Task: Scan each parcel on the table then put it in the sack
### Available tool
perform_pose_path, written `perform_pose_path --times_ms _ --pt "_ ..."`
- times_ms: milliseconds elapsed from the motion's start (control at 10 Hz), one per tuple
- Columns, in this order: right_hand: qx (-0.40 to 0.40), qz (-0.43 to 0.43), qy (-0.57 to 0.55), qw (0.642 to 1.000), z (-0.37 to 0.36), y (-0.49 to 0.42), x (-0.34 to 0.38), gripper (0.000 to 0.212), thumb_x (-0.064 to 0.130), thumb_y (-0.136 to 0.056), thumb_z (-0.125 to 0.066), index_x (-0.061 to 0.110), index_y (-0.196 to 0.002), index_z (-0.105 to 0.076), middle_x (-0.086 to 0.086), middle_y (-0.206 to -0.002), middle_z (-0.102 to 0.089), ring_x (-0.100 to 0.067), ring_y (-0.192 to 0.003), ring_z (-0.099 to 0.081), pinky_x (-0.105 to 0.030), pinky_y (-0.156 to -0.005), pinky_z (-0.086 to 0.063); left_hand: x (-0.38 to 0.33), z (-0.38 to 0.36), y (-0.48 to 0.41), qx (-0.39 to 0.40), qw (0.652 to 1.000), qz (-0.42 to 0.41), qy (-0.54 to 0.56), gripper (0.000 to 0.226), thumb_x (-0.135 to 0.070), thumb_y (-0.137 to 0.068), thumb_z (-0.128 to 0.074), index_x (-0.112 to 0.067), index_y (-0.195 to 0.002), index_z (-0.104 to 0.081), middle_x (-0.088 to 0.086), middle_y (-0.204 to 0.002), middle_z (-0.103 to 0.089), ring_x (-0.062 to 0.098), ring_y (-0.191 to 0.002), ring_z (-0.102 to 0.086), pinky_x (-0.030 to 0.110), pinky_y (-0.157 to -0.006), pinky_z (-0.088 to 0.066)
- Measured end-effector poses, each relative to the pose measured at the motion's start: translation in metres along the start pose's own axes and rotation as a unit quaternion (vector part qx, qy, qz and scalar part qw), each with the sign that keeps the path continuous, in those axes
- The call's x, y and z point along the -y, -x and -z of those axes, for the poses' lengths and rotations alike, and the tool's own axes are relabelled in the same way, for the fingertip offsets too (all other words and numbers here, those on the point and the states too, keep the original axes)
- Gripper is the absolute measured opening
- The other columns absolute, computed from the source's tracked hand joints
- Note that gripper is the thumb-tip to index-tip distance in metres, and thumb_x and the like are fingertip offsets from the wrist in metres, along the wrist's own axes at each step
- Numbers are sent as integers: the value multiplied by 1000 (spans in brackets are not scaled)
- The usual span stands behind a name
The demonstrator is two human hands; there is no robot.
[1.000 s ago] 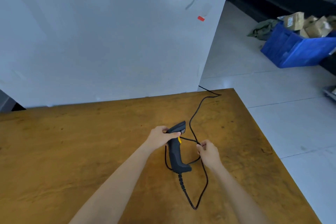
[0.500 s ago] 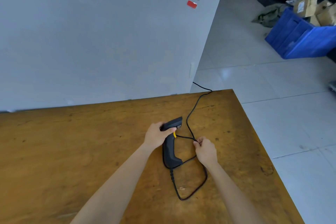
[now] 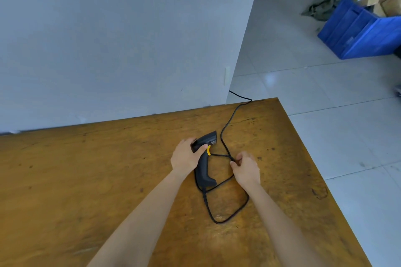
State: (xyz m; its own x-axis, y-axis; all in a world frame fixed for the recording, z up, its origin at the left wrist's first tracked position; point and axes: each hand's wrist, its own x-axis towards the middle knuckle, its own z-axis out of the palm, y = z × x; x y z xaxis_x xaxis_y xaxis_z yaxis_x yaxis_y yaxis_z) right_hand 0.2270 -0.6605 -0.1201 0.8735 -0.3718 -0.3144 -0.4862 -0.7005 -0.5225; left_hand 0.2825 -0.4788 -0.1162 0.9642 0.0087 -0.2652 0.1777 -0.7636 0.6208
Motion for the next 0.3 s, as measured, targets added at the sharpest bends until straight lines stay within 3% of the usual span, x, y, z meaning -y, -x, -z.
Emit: perform_pose_path --times_ms 100,300 --pt "3 -3 5 1000 3 13 -3 25 24 -91 -59 14 -114 -53 -8 -118 -48 -25 -93 -58 -30 -72 -44 5 9 11 -14 999 11 32 64 -58 -91 -51 -21 -143 -43 -1 -138 -56 19 -127 -51 35 -100 -43" --pt "0 -13 13 1000 4 53 3 25 26 -93 -56 15 -115 -50 -8 -120 -44 -27 -86 -57 -33 -69 -45 37 41 54 -25 998 38 33 49 -46 -97 -48 -17 -136 -51 2 -134 -57 19 -123 -53 32 -99 -42"
